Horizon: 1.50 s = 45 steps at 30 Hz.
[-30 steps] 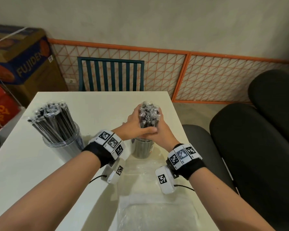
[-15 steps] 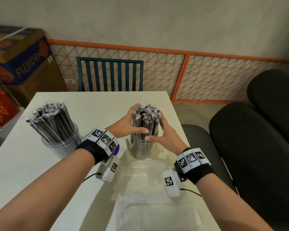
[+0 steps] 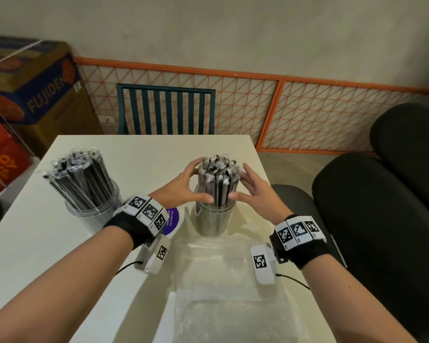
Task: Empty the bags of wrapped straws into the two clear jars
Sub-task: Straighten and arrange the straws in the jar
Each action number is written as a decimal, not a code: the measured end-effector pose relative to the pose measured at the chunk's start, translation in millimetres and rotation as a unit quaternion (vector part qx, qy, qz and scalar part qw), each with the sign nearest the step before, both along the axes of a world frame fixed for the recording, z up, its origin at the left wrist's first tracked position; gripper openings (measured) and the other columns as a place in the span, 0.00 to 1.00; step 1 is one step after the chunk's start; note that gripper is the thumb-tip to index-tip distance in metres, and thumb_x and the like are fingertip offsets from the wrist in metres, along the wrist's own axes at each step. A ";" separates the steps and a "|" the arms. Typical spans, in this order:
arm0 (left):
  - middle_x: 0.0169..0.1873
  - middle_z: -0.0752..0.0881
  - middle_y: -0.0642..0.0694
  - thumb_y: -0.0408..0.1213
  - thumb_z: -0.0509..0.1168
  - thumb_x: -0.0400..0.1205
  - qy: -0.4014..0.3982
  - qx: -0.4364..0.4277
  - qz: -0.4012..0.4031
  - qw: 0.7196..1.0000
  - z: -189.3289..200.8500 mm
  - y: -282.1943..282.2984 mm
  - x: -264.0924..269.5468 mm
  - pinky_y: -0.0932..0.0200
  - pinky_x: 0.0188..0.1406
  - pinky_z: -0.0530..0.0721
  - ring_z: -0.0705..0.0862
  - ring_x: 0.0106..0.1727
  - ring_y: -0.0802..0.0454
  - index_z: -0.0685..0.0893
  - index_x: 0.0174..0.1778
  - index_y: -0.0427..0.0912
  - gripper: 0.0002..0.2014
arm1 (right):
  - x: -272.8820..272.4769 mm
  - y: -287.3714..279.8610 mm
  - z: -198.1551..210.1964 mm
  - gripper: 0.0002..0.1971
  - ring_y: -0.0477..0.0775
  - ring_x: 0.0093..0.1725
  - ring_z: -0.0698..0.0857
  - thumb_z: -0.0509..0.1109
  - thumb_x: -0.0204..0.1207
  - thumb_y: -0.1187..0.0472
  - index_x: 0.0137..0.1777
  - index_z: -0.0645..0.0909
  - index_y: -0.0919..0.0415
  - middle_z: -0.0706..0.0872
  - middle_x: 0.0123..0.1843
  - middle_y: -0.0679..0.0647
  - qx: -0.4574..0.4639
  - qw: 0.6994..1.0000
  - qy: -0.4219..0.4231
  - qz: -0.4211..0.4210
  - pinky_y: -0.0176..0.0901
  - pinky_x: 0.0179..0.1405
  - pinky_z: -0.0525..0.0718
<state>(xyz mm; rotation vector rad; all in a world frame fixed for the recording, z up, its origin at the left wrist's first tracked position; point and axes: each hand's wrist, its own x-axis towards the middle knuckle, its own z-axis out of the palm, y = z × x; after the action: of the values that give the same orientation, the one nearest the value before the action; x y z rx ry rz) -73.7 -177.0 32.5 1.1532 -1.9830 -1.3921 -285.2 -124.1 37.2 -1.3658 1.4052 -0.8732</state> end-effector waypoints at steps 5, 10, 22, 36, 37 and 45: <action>0.72 0.66 0.56 0.36 0.75 0.71 0.012 -0.010 0.006 1.000 -0.4 -1.0 -4.8 0.63 0.74 0.63 0.64 0.73 0.63 0.52 0.81 0.49 0.48 | 15.2 8.4 -14.2 0.52 0.45 0.77 0.68 0.80 0.66 0.66 0.83 0.48 0.56 0.69 0.77 0.46 -0.031 0.998 0.043 0.026 0.40 0.78 0.66; 0.72 0.68 0.52 0.59 0.79 0.58 0.029 0.004 0.006 1.000 4.6 8.4 -24.7 0.47 0.77 0.67 0.67 0.76 0.51 0.47 0.77 0.62 0.58 | 44.5 4.2 -23.9 0.66 0.49 0.80 0.65 0.81 0.53 0.44 0.79 0.33 0.39 0.67 0.80 0.46 -0.057 0.995 0.071 -0.041 0.66 0.80 0.59; 0.80 0.60 0.46 0.61 0.77 0.56 0.010 -0.025 0.026 0.999 3.8 4.9 -8.8 0.42 0.80 0.60 0.58 0.81 0.49 0.47 0.78 0.64 0.59 | 7.4 -0.8 10.0 0.51 0.45 0.82 0.55 0.72 0.75 0.63 0.82 0.33 0.56 0.54 0.85 0.50 -0.002 0.998 0.050 0.042 0.36 0.77 0.55; 0.64 0.74 0.47 0.37 0.75 0.71 0.031 -0.003 0.032 0.999 1.1 7.8 -26.6 0.50 0.71 0.75 0.75 0.70 0.48 0.51 0.78 0.46 0.46 | 33.6 5.0 -8.3 0.43 0.38 0.66 0.72 0.74 0.73 0.66 0.81 0.50 0.57 0.72 0.66 0.41 -0.085 0.995 0.059 -0.007 0.26 0.64 0.72; 0.64 0.74 0.47 0.36 0.75 0.71 0.037 -0.005 0.040 0.999 2.1 8.4 -29.1 0.51 0.70 0.75 0.75 0.70 0.48 0.51 0.78 0.46 0.46 | 33.3 4.5 -5.5 0.39 0.40 0.66 0.73 0.72 0.75 0.64 0.81 0.53 0.57 0.74 0.66 0.43 -0.092 0.993 0.067 -0.008 0.26 0.63 0.73; 0.67 0.70 0.51 0.51 0.80 0.60 0.047 -0.010 0.047 0.998 -5.1 11.0 -23.1 0.45 0.74 0.72 0.72 0.73 0.49 0.51 0.76 0.59 0.54 | 7.8 -3.8 -0.7 0.44 0.48 0.79 0.66 0.75 0.71 0.49 0.82 0.53 0.55 0.68 0.80 0.50 -0.029 0.988 0.136 0.060 0.47 0.79 0.65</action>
<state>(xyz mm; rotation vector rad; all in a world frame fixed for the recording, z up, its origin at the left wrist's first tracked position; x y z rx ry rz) -96.8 -166.0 27.3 1.1365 -1.8486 -1.3514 -277.4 -127.9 36.6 -1.6446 1.4939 -0.6718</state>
